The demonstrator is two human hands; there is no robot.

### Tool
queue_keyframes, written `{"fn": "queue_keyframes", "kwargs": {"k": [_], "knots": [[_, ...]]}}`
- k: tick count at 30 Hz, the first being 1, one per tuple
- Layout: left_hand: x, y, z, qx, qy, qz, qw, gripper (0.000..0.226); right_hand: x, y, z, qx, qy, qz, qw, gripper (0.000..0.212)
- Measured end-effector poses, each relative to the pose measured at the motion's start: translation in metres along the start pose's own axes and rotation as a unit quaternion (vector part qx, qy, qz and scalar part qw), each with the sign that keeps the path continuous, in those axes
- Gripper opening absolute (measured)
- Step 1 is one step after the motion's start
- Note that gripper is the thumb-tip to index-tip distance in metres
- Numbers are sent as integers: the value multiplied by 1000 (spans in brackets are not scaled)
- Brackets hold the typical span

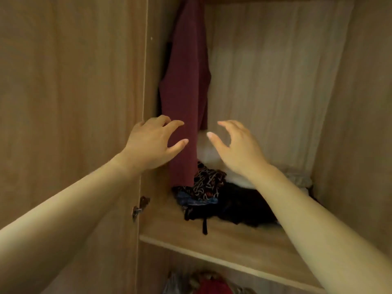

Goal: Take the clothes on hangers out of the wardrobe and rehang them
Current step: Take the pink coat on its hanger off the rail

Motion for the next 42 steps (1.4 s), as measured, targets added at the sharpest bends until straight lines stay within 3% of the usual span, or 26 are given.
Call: {"fn": "queue_keyframes", "kwargs": {"k": [8, 14, 19, 23, 27, 31, 35, 39, 42], "knots": [[-120, -97, 10, -138, 26, 32, 990, 63, -171, -13, -4, -38, 56, 62, 996, 54], [-185, -159, 42, -227, 123, 31, 966, 70, -268, -45, 0, -73, 120, 108, 984, 59], [-230, -189, 69, -289, 168, 32, 942, 53, -335, -82, -2, -147, 166, 92, 971, 67], [-260, -208, 71, -330, 177, 27, 927, 68, -369, -97, -14, -179, 187, 118, 959, 73], [-281, -221, 63, -343, 183, 33, 921, 68, -382, -66, -12, -237, 177, 139, 945, 68], [-300, -227, 60, -355, 179, 22, 917, 61, -399, -27, 3, -258, 155, 109, 947, 72], [-321, -236, 73, -382, 180, 35, 906, 59, -434, -50, 45, -276, 144, 91, 946, 80], [-329, -243, 78, -396, 185, 48, 898, 59, -477, -97, 72, -199, 188, 114, 955, 64], [-327, -247, 74, -405, 185, 51, 894, 59, -498, -90, 65, -155, 188, 138, 960, 45]]}}
Point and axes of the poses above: each hand's wrist, its own x-axis away from the middle knuckle, its own z-axis out of the back of the hand, y = z × x, the point moved 9 cm from there along -x, towards the middle knuckle, and after that the axes turned 15 degrees about -z, right-handed, at the moved point
